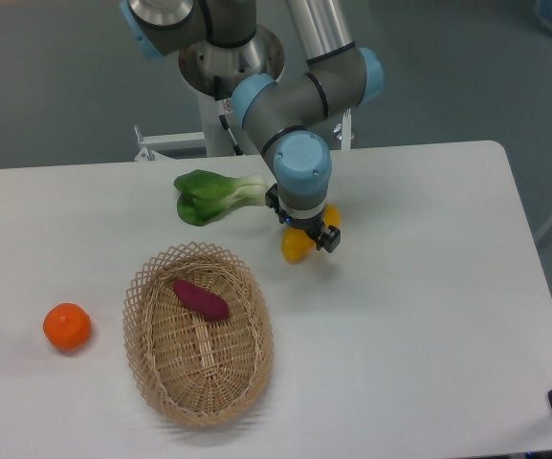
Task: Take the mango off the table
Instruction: 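Close the gripper fingers on the yellow mango, then lift the held mango up and carry it away from the bok choy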
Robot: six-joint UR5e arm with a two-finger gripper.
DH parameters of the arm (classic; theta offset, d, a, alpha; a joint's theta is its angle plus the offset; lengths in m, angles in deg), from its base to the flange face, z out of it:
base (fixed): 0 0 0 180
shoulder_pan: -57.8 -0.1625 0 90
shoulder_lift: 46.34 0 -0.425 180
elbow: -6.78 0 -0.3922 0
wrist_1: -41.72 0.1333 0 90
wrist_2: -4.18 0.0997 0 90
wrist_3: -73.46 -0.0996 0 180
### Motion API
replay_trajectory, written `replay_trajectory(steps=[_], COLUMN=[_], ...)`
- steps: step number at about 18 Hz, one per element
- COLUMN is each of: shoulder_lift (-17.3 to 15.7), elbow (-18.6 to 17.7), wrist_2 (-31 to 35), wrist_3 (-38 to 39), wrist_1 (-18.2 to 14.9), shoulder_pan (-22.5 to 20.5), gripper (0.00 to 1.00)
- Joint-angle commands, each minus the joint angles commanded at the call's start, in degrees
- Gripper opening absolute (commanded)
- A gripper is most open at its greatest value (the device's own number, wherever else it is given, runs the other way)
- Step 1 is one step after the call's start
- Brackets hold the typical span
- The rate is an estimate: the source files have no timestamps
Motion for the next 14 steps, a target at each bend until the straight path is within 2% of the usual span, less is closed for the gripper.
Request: replay_trajectory(steps=[4,7,12,14], shoulder_lift=[0.09,0.0,0.61,0.79], elbow=[1.05,2.81,9.39,10.63], wrist_2=[0.71,1.5,0.98,0.89], wrist_3=[0.0,-0.17,-0.7,-0.79], wrist_1=[0.09,-0.09,-1.32,-1.32], shoulder_pan=[0.44,0.44,0.44,0.18], gripper=[0.36,0.33,0.33,0.33])
